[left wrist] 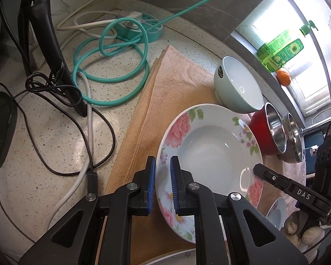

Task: Organize plates and bowls
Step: 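Lift and carry the pink-rose plate toward the pink-blossom plate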

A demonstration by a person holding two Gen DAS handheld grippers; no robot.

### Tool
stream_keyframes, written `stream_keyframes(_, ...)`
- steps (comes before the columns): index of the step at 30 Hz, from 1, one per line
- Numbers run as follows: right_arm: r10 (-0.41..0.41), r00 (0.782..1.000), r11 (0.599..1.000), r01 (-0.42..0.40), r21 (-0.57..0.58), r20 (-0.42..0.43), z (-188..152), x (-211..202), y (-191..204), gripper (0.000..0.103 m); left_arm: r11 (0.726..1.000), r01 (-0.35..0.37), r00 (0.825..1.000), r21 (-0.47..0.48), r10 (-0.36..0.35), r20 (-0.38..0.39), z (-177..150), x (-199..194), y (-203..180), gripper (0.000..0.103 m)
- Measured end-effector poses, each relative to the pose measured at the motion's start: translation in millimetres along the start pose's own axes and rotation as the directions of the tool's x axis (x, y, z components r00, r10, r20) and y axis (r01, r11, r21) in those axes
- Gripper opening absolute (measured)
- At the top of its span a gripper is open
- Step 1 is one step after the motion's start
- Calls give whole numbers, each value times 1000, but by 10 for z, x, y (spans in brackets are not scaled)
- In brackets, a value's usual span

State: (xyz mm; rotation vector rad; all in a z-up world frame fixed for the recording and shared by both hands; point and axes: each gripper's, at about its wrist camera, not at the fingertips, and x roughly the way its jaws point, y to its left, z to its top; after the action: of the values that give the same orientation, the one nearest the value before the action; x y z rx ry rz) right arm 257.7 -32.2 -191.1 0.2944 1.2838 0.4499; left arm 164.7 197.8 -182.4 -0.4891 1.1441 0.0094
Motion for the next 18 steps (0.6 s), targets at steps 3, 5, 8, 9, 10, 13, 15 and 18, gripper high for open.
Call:
stream_keyframes(3, 1, 1000, 1000, -1, -5, 3, -9, -44, -6, 11, 1000, 6, 1000, -4, -6, -1, -12, -21, -6, 12)
stream_keyframes(5, 4, 1000, 1000, -4, -5, 6, -14, -73, -6, 11, 1000, 13, 1000, -10, -13, 0, -22, -45, -14, 12)
stream_keyframes(8, 9, 1000, 1000, -9, -1, 11, -24, -126, -16, 11, 1000, 17, 1000, -1, -17, 5, -37, -85, -54, 12)
stream_keyframes(9, 8, 1000, 1000, -8, -3, 15, -28, -145, -21, 11, 1000, 17, 1000, 1, -17, 8, -44, -95, -70, 12)
stream_keyframes(10, 8, 1000, 1000, -8, -3, 19, -32, -165, -23, 11, 1000, 16, 1000, 4, -16, 10, -48, -102, -86, 12)
stream_keyframes(13, 7, 1000, 1000, -7, -5, 25, -45, -220, -31, 11, 1000, 19, 1000, 7, -19, 15, -68, -140, -130, 12)
stream_keyframes(15, 10, 999, 1000, -10, -5, 31, -60, -264, -43, 11, 1000, 22, 1000, 12, -22, 18, -93, -170, -163, 12)
stream_keyframes(18, 15, 999, 1000, -15, -3, 40, -100, -348, -69, 11, 999, 29, 999, 17, -29, 26, -128, -232, -216, 12)
